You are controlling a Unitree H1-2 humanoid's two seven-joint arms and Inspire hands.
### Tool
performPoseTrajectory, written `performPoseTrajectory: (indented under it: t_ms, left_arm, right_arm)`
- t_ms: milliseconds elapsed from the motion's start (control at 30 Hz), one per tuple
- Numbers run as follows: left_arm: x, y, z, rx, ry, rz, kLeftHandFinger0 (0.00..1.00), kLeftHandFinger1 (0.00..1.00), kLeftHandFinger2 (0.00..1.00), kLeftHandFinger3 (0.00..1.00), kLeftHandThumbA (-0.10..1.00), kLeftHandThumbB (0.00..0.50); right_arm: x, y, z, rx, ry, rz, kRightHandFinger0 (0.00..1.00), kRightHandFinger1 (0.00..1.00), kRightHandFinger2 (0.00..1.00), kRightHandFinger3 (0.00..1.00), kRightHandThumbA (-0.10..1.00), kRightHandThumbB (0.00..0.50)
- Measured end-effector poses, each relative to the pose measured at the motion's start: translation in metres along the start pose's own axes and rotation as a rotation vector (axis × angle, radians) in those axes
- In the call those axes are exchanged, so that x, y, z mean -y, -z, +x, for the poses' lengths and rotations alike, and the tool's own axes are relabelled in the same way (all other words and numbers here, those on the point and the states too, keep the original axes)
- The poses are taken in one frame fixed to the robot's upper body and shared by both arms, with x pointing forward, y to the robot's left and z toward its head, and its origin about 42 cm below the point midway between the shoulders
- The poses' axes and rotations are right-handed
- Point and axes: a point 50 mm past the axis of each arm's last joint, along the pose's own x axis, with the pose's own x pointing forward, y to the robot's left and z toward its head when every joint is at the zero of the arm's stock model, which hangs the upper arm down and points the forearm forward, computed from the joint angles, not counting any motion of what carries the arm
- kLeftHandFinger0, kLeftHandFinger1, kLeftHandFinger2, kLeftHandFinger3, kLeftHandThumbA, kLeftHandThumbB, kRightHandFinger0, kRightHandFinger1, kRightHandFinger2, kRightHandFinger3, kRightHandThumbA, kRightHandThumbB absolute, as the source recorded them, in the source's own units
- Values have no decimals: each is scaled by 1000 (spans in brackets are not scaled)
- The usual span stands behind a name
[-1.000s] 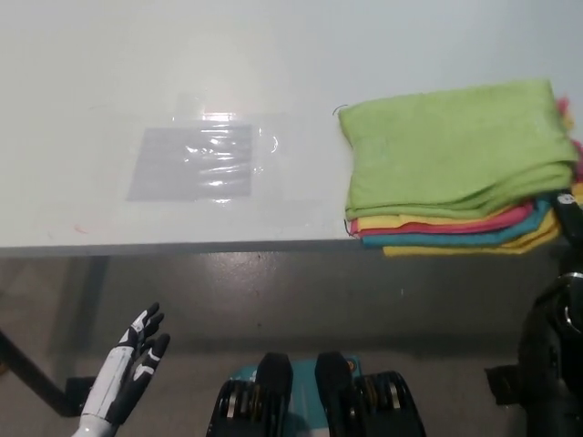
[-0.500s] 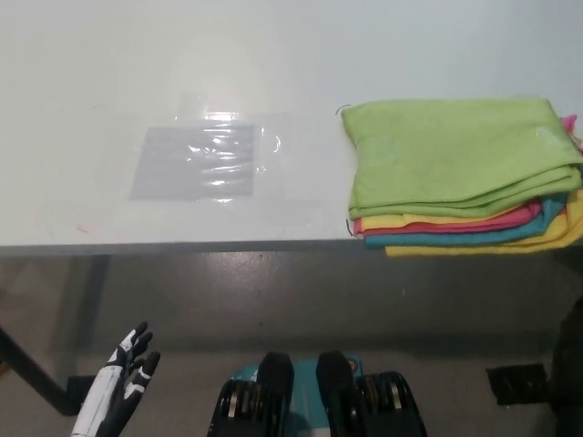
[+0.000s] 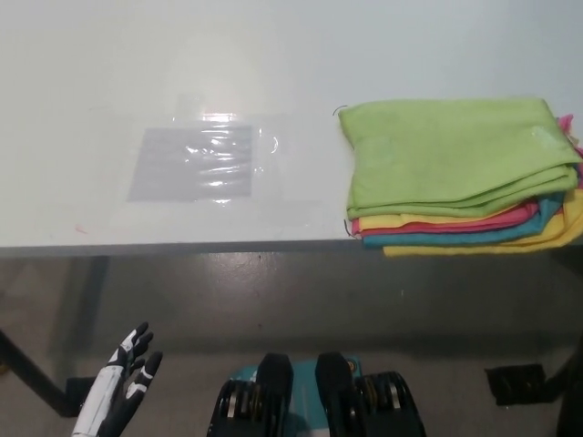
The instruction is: A stack of folded microfibre clothes with a single fold is kept infront of the robot. the robot uses its right hand to grab one end of the clothes and pulla it away from the other end to unfold
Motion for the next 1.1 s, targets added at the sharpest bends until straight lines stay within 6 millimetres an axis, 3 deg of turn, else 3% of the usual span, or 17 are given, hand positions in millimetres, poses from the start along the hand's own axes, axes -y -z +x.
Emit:
performPoseTrajectory:
  t_ms: [133, 200, 267, 367, 467, 567, 733, 900, 1100]
  left_arm:
    - [0, 0, 1, 0, 0, 0, 1000, 1000, 1000, 1000, 903, 304]
    - [0, -1, 2, 2, 1, 0, 1000, 1000, 1000, 1000, 902, 307]
    - [0, -1, 2, 2, 2, 1, 1000, 1000, 1000, 1000, 903, 309]
    - [-1, -2, 4, 5, 7, 3, 1000, 1000, 1000, 1000, 887, 301]
    - [-2, -5, 8, 16, 13, 9, 1000, 1000, 1000, 1000, 871, 289]
    - [-4, -10, 12, 32, 19, 15, 1000, 1000, 1000, 1000, 859, 289]
    - [-7, -12, 13, 35, 23, 23, 1000, 1000, 1000, 1000, 883, 297]
    - [-6, -13, 15, 39, 25, 23, 1000, 1000, 1000, 1000, 920, 319]
    - [-6, -19, 22, 58, 23, 21, 1000, 1000, 1000, 1000, 966, 336]
  right_arm:
    - [-11, -22, -30, 40, -88, 9, 1000, 1000, 1000, 1000, 1000, 176]
    - [-22, -33, -53, 51, -172, 14, 1000, 1000, 1000, 1000, 1000, 98]
    - [-30, -39, -75, 44, -255, 10, 1000, 1000, 1000, 1000, 1000, 60]
    - [-40, -36, -117, -16, -398, -14, 1000, 1000, 1000, 1000, 1000, 86]
    - [-46, -27, -146, -69, -501, -59, 1000, 1000, 1000, 1000, 1000, 56]
    - [-46, -6, -166, -138, -596, -123, 1000, 1000, 1000, 1000, 974, 77]
    - [-27, 30, -178, -244, -704, -259, 1000, 1000, 1000, 1000, 892, 50]
    - [-10, 57, -177, -330, -780, -348, 1000, 1000, 1000, 1000, 1000, 67]
    - [-5, 79, -170, -416, -831, -403, 1000, 1000, 1000, 1000, 1000, 62]
